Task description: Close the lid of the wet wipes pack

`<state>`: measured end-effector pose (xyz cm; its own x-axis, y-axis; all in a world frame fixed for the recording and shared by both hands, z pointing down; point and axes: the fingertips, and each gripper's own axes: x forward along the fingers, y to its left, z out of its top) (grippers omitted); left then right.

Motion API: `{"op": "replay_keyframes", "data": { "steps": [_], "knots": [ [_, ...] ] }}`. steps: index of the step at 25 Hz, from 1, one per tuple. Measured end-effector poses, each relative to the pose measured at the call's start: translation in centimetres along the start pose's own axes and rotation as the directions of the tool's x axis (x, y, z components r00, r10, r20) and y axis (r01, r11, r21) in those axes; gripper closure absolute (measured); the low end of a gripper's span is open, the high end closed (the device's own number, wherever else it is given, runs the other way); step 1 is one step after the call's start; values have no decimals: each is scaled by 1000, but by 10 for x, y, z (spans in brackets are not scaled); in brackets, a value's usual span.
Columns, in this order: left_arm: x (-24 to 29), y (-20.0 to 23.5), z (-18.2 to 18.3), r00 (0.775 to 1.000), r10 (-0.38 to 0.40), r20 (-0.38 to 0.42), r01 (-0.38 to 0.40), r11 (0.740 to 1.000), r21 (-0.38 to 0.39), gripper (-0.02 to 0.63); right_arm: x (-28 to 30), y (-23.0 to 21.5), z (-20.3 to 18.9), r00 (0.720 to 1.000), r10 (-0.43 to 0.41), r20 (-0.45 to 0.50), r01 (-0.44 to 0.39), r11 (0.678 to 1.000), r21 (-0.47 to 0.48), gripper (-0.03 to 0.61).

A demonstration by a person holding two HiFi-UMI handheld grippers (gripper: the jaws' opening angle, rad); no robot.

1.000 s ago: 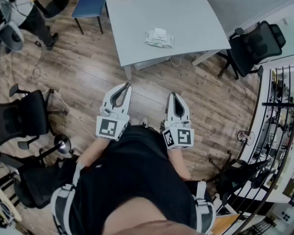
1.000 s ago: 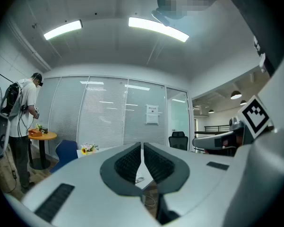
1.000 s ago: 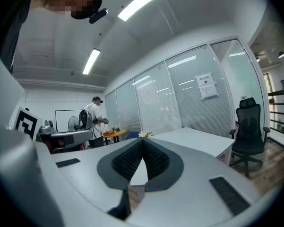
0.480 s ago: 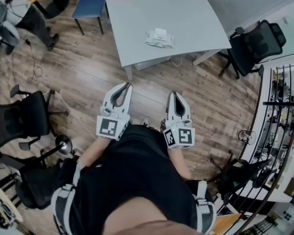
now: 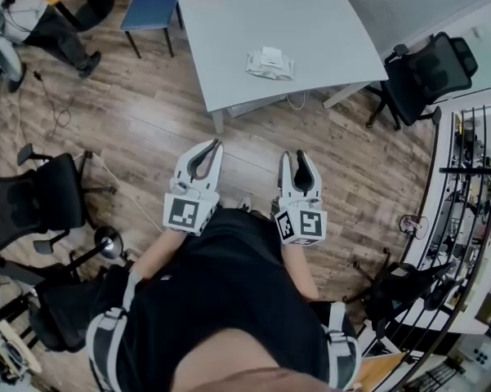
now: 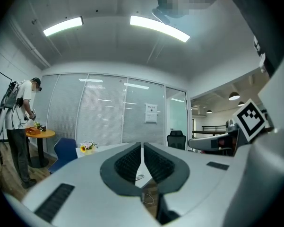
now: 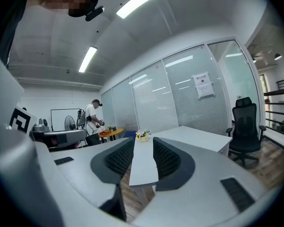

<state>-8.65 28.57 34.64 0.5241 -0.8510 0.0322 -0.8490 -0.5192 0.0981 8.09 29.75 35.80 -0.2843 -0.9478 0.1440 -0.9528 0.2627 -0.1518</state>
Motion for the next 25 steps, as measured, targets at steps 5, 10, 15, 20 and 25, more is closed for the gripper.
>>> {"op": "replay_keyframes", "data": {
  "steps": [5, 10, 15, 20, 25],
  "knots": [
    [-6, 19, -9, 1000, -19, -25, 19, 1000, -5, 577, 8, 15, -5, 1000, -23, -6, 23, 1000, -3, 442],
    [-10, 35, -14, 998, -52, -37, 52, 999, -4, 577, 20, 26, -11, 999, -53, -10, 53, 999, 0, 442],
    [3, 52, -22, 997, -63, -48, 64, 998, 5, 577, 37, 25, -10, 998, -69, -4, 69, 998, 4, 442],
    [33, 66, -34, 996, -44, -77, 44, 999, 2, 577, 69, 8, -10, 998, -57, -5, 57, 998, 16, 442],
    [86, 67, -30, 996, -26, -82, 29, 999, 32, 577, 109, -27, -4, 1000, -22, -14, 22, 1000, 20, 443]
  ]
}}
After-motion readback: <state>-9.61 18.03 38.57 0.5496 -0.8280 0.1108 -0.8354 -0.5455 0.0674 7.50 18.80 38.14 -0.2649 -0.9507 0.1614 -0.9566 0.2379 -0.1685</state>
